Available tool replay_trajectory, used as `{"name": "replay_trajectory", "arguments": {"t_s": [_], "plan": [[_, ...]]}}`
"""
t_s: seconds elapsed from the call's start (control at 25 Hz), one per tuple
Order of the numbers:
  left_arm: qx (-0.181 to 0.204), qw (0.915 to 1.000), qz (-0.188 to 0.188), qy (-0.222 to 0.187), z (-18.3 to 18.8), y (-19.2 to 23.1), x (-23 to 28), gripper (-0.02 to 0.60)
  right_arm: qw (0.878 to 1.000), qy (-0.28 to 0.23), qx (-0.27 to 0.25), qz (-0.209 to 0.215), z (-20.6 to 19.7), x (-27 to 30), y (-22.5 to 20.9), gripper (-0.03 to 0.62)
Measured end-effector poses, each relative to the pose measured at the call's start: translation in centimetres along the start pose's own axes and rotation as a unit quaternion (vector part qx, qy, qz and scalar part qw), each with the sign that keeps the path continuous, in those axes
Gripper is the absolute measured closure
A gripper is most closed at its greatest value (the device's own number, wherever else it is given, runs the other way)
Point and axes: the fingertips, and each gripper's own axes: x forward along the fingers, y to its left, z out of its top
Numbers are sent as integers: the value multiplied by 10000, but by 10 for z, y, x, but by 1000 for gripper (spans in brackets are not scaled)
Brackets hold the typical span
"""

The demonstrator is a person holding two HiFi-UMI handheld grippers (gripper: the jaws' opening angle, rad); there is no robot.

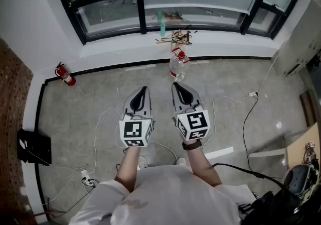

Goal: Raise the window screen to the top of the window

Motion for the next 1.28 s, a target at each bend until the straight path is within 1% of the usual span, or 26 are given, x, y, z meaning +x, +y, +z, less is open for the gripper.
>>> {"name": "replay_trajectory", "arguments": {"t_s": [0.2,0.32,0.44,0.56,0.68,0.8,0.96,1.04,1.12,1.2,1.28], "plan": [[-24,9997,234,-71,5,41,-24,581,9995,-28,-58,296,2,20,48,590],[-30,9988,482,-105,8,71,-41,581,9980,-50,-105,614,4,38,84,589],[59,9973,725,-119,11,101,-60,581,9956,-101,-98,927,8,59,121,590],[168,9945,1031,-100,13,144,-86,581,9921,-139,-4,1247,9,85,166,590],[211,9898,1406,-58,12,195,-119,581,9878,-157,175,1542,4,110,218,591],[163,9833,1813,-25,6,245,-156,581,9795,-115,338,1983,-5,131,278,591],[-82,9720,2350,30,-9,295,-195,581,9668,-27,192,2549,-13,147,346,591],[-155,9675,2522,64,-15,310,-205,581,9608,-104,72,2770,-11,152,368,591],[-174,9650,2617,76,-20,322,-206,581,9554,-251,-32,2943,-11,161,379,591],[-229,9642,2641,51,-26,336,-196,581,9504,-344,-49,3090,-14,175,383,591],[-335,9649,2602,-103,-28,351,-180,581,9475,-367,11,3177,-19,196,381,591]]}}
